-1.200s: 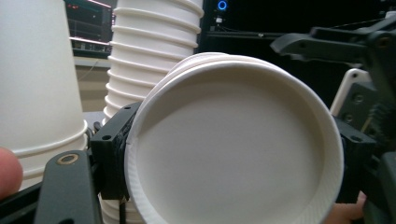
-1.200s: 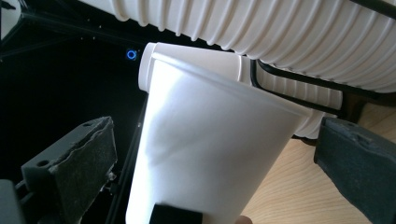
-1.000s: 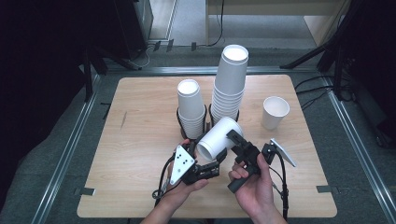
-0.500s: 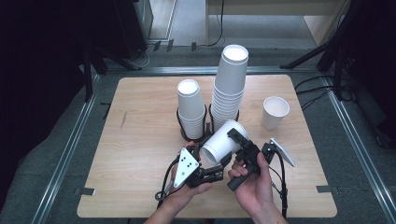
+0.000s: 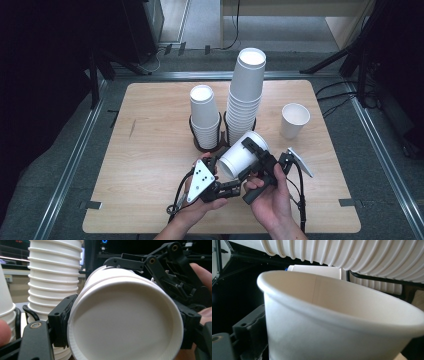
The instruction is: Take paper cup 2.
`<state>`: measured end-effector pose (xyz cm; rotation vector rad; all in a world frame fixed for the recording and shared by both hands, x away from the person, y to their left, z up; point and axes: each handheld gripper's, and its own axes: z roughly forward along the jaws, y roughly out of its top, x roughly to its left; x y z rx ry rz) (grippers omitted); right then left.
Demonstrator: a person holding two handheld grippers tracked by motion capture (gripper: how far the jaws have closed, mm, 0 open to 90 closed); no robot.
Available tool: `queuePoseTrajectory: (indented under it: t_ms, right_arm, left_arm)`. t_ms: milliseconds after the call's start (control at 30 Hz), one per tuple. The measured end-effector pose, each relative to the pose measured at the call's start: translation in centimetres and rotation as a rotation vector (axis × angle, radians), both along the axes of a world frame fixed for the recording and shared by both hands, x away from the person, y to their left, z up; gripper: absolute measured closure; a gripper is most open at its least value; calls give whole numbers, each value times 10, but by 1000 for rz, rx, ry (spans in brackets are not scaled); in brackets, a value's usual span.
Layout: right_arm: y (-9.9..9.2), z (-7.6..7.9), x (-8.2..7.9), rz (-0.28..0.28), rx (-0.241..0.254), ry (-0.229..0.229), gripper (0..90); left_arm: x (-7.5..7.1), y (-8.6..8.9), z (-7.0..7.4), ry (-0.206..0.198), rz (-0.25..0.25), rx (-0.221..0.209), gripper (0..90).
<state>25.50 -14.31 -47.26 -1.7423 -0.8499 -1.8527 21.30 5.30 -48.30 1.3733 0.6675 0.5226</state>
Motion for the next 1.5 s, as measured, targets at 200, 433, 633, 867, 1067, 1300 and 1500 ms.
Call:
queuePoseTrajectory:
  t_ms: [200,433,633,867,1067,1300,1500]
  right_arm:
    - [2,3,-4,-12,-32,-35,97]
    - [5,6,-6,-50,-76,-104,105]
    - [2,7,-6,-77,-124,-137,106]
    - [-2,9,-6,-124,-173,-183,107]
    - [-6,8,-3,-160,-222,-222,107]
    - [-10,9,-2,-225,-312,-281,107]
    - [-14,9,0,-273,-408,-321,108]
  left_arm:
    - [1,5,2,0,-24,6,203]
    - [0,8,7,23,-37,20,200]
    - [1,13,13,68,-46,56,98]
    - [4,17,15,97,-49,73,89]
    - [5,19,16,106,-41,81,90]
    - [6,20,16,113,-30,89,90]
    - [6,20,16,117,-26,90,90]
